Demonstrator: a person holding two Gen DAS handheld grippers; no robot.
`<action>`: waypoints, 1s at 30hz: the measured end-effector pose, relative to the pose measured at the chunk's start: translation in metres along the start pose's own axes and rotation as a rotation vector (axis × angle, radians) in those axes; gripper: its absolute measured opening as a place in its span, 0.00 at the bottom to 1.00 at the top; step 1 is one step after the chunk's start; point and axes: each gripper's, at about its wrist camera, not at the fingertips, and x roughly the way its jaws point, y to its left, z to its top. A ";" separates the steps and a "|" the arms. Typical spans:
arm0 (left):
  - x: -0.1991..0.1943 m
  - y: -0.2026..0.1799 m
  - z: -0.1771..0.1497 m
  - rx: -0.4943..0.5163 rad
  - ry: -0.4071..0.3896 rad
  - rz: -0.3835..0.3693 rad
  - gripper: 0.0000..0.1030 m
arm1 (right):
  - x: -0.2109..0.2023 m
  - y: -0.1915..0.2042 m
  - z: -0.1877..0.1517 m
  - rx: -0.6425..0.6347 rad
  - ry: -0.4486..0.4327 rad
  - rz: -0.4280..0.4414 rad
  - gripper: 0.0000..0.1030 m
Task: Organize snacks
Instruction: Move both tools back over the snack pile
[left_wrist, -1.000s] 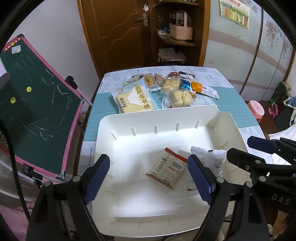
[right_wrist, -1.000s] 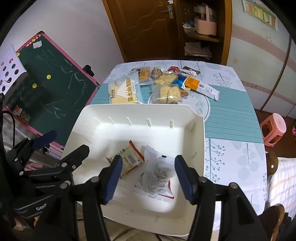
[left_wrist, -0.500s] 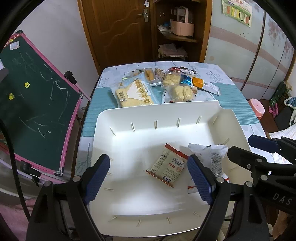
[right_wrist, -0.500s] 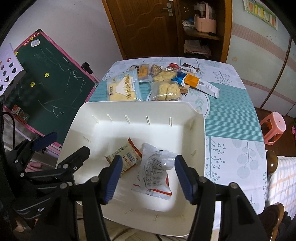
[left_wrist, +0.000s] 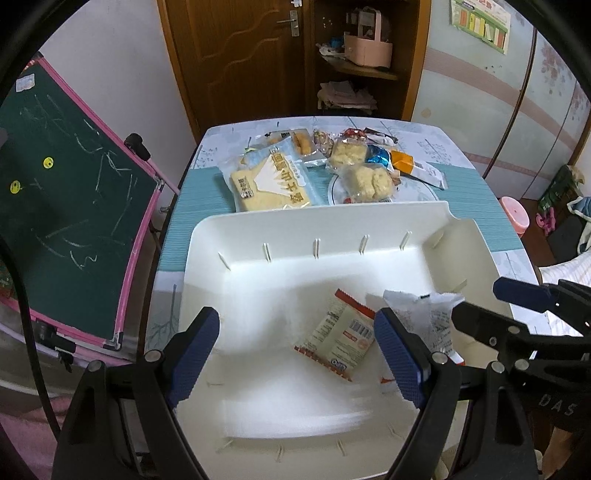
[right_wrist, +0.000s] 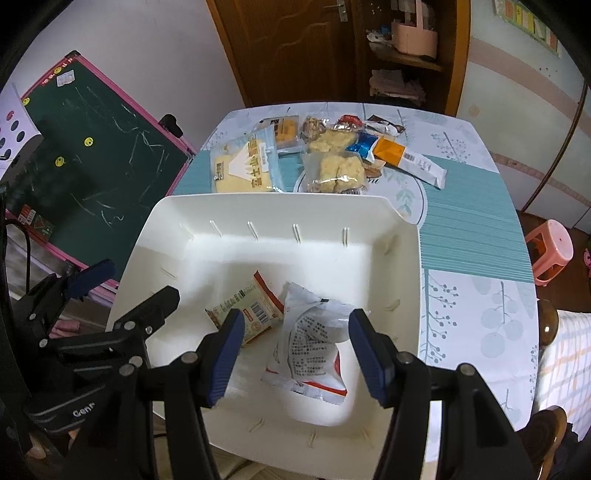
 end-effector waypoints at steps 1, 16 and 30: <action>0.000 0.001 0.002 0.000 -0.009 -0.002 0.82 | 0.002 0.000 0.001 0.000 0.006 0.001 0.58; -0.063 0.044 0.117 0.010 -0.259 -0.026 0.99 | -0.036 -0.021 0.074 0.001 -0.111 0.083 0.61; 0.048 0.073 0.207 -0.105 0.002 -0.074 0.99 | -0.010 -0.058 0.190 0.105 -0.137 0.059 0.96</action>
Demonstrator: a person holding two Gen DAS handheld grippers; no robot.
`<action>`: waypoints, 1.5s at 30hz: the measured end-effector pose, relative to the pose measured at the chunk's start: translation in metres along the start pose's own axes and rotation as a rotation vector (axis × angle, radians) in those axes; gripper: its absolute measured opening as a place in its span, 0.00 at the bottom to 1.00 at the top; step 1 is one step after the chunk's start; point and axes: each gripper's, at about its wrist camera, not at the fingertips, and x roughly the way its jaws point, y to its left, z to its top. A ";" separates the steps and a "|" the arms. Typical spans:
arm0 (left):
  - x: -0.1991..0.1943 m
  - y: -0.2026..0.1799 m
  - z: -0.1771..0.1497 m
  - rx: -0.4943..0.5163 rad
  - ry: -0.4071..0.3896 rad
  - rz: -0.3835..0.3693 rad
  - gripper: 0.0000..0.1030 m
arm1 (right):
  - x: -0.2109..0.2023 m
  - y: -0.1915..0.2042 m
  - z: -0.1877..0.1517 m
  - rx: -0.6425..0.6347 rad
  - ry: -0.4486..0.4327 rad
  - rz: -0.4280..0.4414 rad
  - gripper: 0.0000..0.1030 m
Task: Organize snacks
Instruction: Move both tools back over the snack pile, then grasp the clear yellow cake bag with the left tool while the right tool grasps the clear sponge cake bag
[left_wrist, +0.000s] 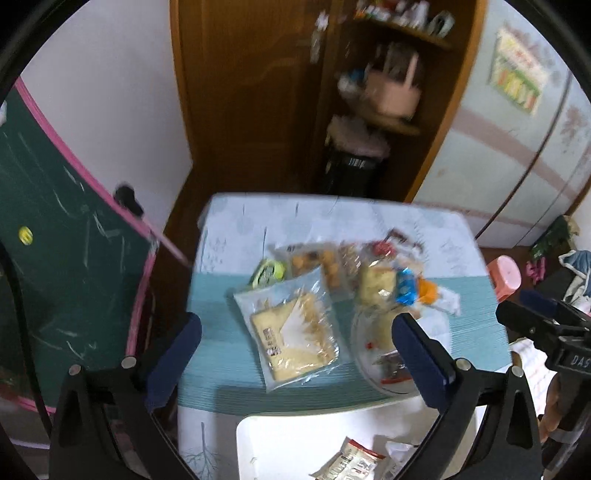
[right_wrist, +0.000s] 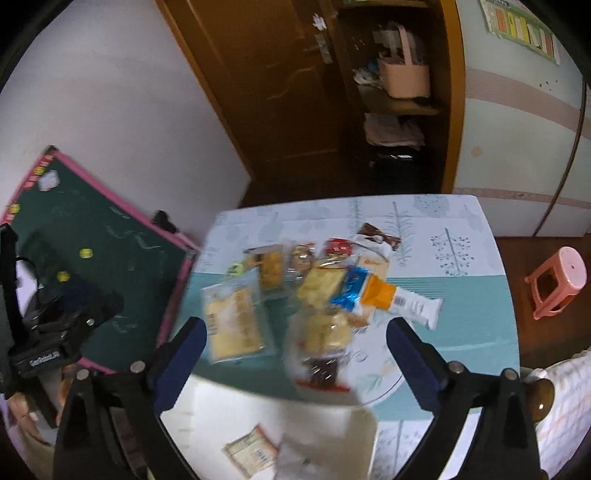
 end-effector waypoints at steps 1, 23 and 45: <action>0.017 0.003 0.001 -0.014 0.037 -0.006 0.99 | 0.015 -0.003 0.002 0.000 0.023 -0.019 0.96; 0.217 -0.004 -0.030 -0.117 0.393 0.081 0.99 | 0.222 0.001 -0.036 -0.108 0.444 -0.132 0.96; 0.182 -0.008 -0.021 -0.168 0.345 0.125 0.27 | 0.194 -0.032 -0.035 0.036 0.394 -0.033 0.63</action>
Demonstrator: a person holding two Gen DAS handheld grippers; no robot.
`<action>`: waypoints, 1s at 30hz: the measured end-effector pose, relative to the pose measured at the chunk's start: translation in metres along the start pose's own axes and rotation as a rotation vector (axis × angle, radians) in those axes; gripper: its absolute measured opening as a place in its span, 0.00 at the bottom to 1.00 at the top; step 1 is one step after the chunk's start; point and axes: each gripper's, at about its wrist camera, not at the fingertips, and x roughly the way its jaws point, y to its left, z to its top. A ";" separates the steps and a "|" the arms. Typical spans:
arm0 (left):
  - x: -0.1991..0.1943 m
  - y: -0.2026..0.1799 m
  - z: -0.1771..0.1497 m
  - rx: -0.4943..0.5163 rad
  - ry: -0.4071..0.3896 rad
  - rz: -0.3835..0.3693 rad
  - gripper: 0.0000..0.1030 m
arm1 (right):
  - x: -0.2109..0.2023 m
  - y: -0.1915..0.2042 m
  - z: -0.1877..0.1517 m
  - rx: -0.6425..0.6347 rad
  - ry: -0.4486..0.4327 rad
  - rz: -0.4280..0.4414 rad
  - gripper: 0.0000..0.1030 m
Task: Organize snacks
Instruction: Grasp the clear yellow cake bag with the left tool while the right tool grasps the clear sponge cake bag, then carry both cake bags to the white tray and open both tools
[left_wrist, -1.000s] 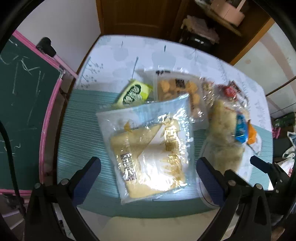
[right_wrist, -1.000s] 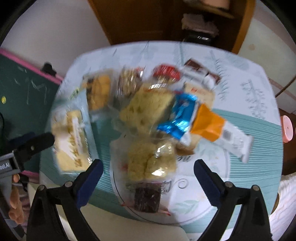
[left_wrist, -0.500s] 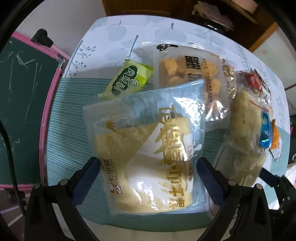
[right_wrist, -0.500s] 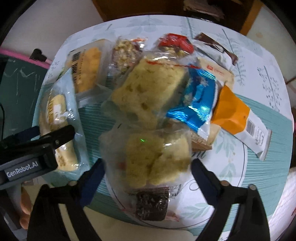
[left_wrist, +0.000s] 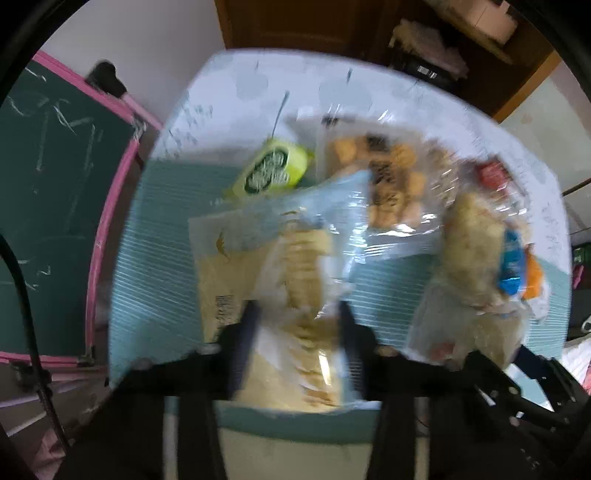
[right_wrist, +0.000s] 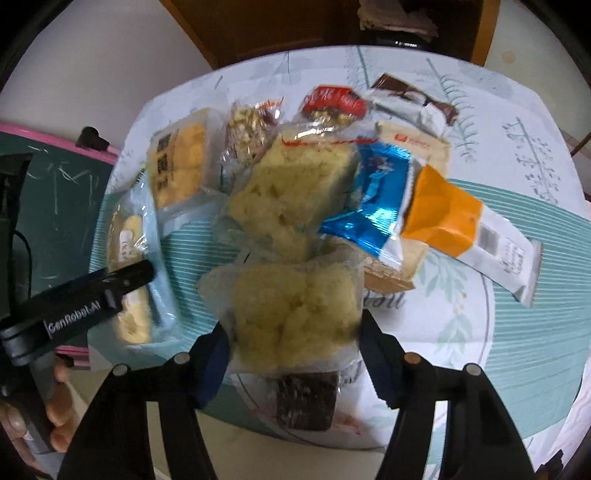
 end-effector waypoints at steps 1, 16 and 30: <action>-0.014 0.000 -0.002 0.006 -0.027 -0.015 0.22 | -0.007 0.000 -0.003 0.000 -0.015 0.009 0.63; -0.195 0.010 -0.076 0.161 -0.349 -0.236 0.15 | -0.155 0.042 -0.054 -0.083 -0.323 0.120 0.63; -0.328 0.035 -0.211 0.375 -0.635 -0.320 0.16 | -0.259 0.071 -0.156 -0.224 -0.529 0.187 0.63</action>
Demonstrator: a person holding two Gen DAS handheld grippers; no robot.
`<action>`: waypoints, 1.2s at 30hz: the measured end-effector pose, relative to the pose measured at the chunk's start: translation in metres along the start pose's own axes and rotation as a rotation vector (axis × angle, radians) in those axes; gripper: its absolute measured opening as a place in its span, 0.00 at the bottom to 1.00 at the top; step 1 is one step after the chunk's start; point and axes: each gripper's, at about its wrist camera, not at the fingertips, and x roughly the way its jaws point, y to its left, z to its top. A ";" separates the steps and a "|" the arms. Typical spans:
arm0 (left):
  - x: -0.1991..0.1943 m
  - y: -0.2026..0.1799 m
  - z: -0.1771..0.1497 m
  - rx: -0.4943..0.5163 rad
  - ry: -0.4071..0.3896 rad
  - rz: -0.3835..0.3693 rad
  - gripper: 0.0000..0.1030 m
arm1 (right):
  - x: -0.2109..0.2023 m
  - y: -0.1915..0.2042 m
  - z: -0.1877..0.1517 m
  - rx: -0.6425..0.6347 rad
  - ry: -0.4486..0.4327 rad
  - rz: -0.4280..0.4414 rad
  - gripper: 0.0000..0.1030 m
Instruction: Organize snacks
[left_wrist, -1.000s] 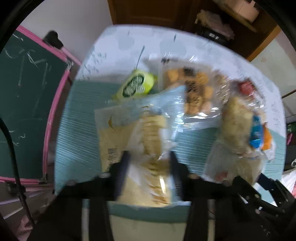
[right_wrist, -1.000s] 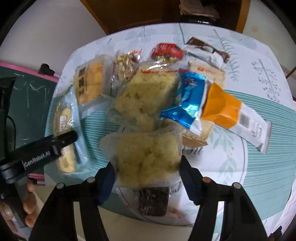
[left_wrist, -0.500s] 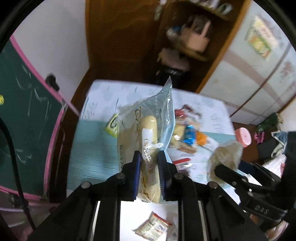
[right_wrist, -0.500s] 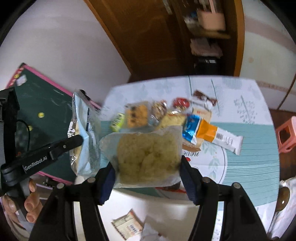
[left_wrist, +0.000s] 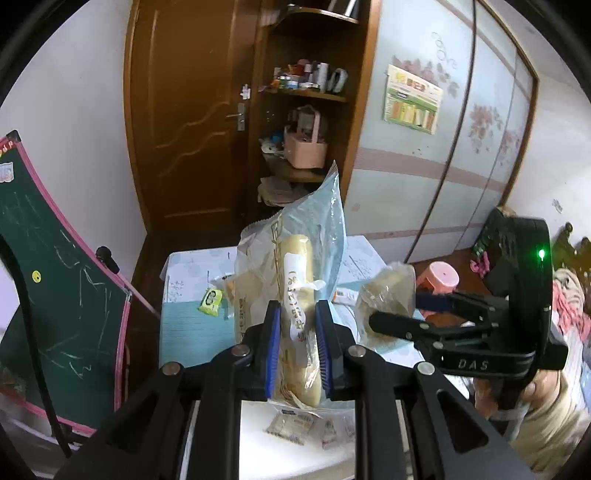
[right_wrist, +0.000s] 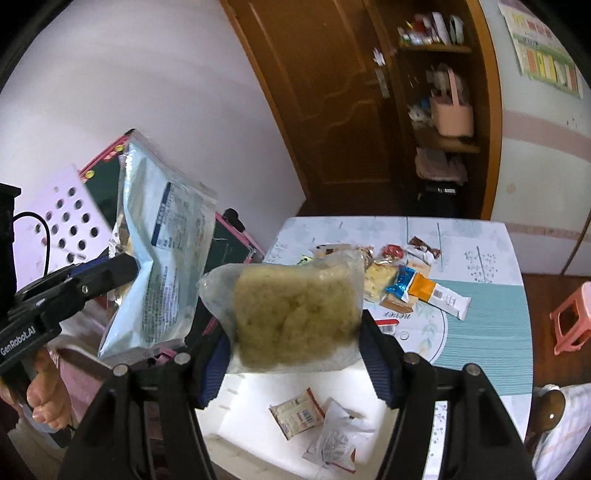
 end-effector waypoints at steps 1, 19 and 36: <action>-0.001 -0.002 -0.006 0.008 0.003 -0.002 0.16 | -0.004 0.004 -0.005 -0.013 -0.008 -0.005 0.63; 0.025 -0.034 -0.101 0.183 -0.028 0.294 0.99 | 0.024 0.025 -0.074 -0.105 0.096 -0.119 0.85; 0.048 -0.031 -0.121 0.107 0.051 0.221 0.99 | 0.021 0.000 -0.103 0.058 0.134 -0.113 0.86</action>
